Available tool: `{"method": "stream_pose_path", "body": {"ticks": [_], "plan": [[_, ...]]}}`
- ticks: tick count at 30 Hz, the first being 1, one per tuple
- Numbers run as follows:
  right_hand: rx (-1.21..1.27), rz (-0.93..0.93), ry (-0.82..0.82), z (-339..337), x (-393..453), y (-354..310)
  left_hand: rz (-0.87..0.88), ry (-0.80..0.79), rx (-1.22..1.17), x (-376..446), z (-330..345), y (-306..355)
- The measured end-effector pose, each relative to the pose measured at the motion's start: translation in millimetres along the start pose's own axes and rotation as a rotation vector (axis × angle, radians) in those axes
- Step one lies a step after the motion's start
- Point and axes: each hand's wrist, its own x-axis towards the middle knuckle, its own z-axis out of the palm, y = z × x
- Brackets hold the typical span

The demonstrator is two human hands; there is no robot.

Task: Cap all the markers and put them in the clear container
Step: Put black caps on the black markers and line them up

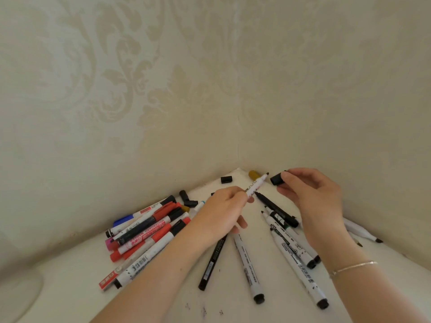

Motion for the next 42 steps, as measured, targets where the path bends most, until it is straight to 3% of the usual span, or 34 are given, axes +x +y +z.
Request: {"method": "stream_pose_path", "body": {"ticks": [6, 13, 18, 25, 36, 42], "plan": [[0.078, 0.031, 0.002, 1, -1, 1, 0.055, -0.025, 0.165, -2, -7, -2], [0.108, 0.04, -0.002, 1, -1, 0, 0.068, -0.034, 0.178, -4, -11, -1], [0.078, 0.122, -0.146, 3, -3, 2, 0.084, -0.035, 0.186, -2, -11, -2], [0.131, 0.159, -0.265, 3, -3, 3, 0.236, 0.02, 0.267, 0, -15, -7], [0.089, 0.162, -0.271, 1, -4, 4, 0.307, 0.075, 0.396, -2, -15, -7], [-0.041, 0.06, -0.205, 1, -2, 1, 0.312, 0.005, 0.345, -2, -10, -9]]}}
